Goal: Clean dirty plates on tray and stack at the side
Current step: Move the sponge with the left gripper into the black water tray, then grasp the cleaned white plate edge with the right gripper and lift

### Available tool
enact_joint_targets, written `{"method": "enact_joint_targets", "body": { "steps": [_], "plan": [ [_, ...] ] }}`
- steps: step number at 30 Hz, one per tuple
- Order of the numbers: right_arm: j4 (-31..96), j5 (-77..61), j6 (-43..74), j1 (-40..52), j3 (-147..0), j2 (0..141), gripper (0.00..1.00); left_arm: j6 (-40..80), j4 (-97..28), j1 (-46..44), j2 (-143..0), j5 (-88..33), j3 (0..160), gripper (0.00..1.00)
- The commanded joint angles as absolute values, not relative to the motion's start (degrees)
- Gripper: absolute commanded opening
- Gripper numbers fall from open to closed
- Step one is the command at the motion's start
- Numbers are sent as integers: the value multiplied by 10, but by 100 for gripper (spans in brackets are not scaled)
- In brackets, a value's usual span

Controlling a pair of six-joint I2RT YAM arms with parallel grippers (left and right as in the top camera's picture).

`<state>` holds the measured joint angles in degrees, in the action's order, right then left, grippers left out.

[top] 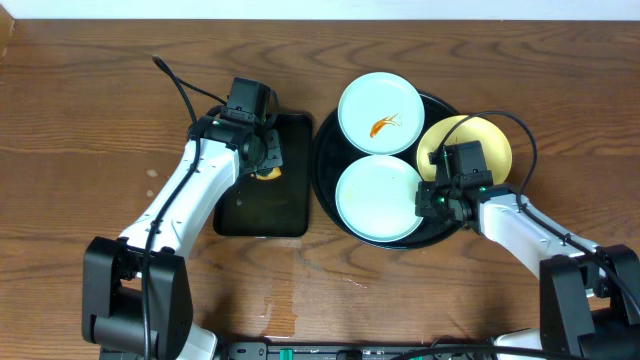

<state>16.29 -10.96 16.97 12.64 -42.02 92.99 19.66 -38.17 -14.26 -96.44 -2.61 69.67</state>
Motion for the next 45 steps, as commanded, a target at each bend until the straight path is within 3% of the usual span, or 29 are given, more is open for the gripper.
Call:
{"method": "enact_joint_targets", "body": {
  "steps": [1, 9, 17, 30, 45],
  "plan": [
    [169, -114, 163, 140, -404, 969, 1, 202, -384, -142, -958, -19, 686, 8],
    [161, -117, 151, 139, -411, 948, 1, 202, -386, -142, -958, -19, 686, 7],
    [159, -52, 86, 139, -435, 832, 1, 202, -386, -142, -958, -19, 686, 8],
    [79, 88, -104, 144, -435, 740, 1, 202, -386, -142, -958, -19, 686, 8],
    [-20, 238, -323, 299, -435, 724, 1, 202, -386, -142, -958, -19, 686, 8]
  ]
}}
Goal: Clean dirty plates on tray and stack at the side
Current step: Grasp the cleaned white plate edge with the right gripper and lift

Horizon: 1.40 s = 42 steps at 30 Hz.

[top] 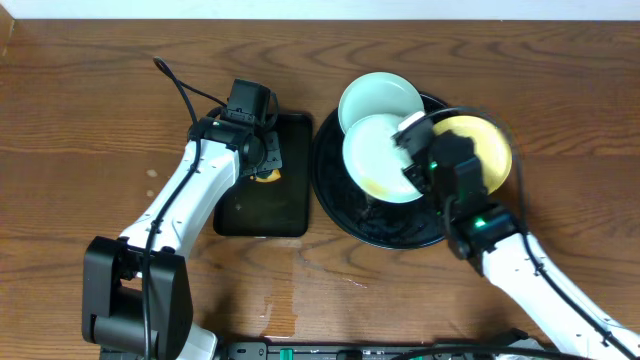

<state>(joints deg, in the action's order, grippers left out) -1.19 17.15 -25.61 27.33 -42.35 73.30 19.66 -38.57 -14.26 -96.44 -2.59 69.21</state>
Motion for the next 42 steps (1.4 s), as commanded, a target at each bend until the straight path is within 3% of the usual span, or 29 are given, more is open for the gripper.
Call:
{"method": "enact_joint_targets", "body": {
  "steps": [1, 11, 22, 27, 34, 42],
  "plan": [
    [-23, 249, -330, 307, -435, 724, 1, 202, -386, -142, -958, -19, 686, 8],
    [-59, 301, -391, 339, -435, 724, 1, 202, -386, -142, -958, -19, 686, 8],
    [-67, 302, -380, 339, -435, 724, 1, 202, -386, -142, -958, -19, 686, 8],
    [-67, 302, -287, 332, -435, 724, 1, 202, -386, -142, -958, -19, 686, 8],
    [-39, 296, -5, 258, -435, 724, 1, 202, -386, -142, -958, -19, 686, 8],
    [-3, 224, 99, 132, -469, 724, 1, 202, -386, -142, -958, -19, 686, 8]
  ]
}}
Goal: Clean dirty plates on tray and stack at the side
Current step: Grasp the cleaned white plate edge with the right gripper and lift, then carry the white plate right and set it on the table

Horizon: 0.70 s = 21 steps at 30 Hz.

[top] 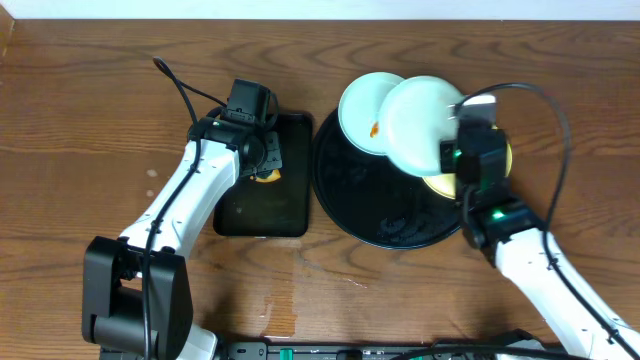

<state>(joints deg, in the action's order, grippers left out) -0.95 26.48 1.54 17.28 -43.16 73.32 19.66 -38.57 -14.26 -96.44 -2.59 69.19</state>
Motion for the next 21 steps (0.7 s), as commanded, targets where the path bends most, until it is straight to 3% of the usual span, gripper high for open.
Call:
{"method": "enact_joint_targets", "body": {
  "steps": [1, 8, 21],
  "plan": [
    [13, 192, 106, 107, -485, 724, 1, 202, -386, -142, -958, -19, 686, 8],
    [151, 79, 171, -71, -598, 728, 1, 202, -386, -142, -958, -19, 686, 8],
    [235, 25, 249, -323, -603, 821, 1, 202, -386, -142, -958, -19, 686, 8]
  ]
}}
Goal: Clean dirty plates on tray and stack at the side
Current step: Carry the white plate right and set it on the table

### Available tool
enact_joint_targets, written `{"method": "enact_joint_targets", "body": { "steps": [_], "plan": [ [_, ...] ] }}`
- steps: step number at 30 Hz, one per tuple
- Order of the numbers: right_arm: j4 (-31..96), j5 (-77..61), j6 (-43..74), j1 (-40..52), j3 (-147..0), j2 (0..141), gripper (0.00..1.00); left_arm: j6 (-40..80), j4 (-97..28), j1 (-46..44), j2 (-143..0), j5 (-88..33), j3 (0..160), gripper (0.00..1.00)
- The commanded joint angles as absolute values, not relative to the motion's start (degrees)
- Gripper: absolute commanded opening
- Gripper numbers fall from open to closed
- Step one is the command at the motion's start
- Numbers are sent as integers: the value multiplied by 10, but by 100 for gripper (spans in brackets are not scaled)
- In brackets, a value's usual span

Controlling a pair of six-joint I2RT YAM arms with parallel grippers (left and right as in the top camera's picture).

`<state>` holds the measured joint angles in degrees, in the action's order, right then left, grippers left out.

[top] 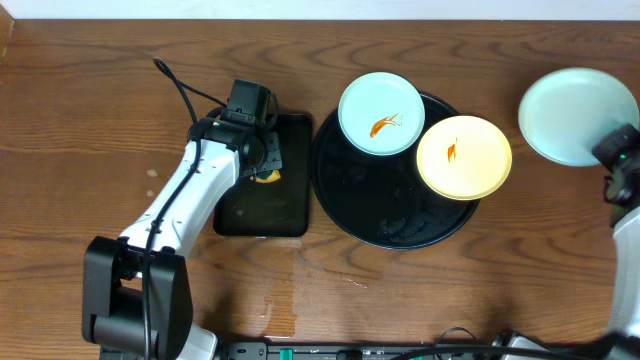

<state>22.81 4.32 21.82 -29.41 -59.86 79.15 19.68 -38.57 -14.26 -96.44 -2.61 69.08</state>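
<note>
On the round black tray (385,215) lie two plates. One is a pale plate (380,113) with an orange smear at the back. The other is a yellow plate (463,157) with a small orange mark at the right. A third, clean-looking pale green plate (575,115) is out past the tray, over the table's right side. My right gripper (606,150) is shut on its near right rim. My left gripper (267,160) hangs over a yellow sponge (266,177) on the black rectangular tray (262,210). Its fingers are hidden under the wrist.
A black cable (180,85) runs across the table behind the left arm. The wooden table (80,120) stretches to the left of the rectangular tray. The right arm's white link (628,240) stands at the right edge.
The right gripper has carried the pale green plate from above the yellow plate on the tray to the far right, beyond the tray. The yellow plate now shows fully. The left arm has not moved.
The pale green plate lay at the front of the round tray with my right gripper at its right rim. Then it was lifted and tilted above the tray, then held over the yellow plate. Now it is over the table's right side. The left gripper stayed at the sponge.
</note>
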Motion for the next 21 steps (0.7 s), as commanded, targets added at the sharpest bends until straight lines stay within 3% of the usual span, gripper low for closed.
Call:
{"method": "enact_joint_targets", "body": {
  "steps": [1, 17, 19, 21],
  "plan": [
    [240, 25, 257, -334, -603, 834, 1, 202, -386, -142, -958, -19, 686, 8],
    [182, -16, 286, -389, -603, 1016, 1, 202, -390, -142, -958, -19, 686, 8],
    [179, -16, 286, -389, -603, 1028, 6, 202, -390, -142, -958, -19, 686, 8],
    [177, -26, 286, -389, -603, 1035, 17, 202, -390, -142, -958, -19, 686, 8]
  ]
}}
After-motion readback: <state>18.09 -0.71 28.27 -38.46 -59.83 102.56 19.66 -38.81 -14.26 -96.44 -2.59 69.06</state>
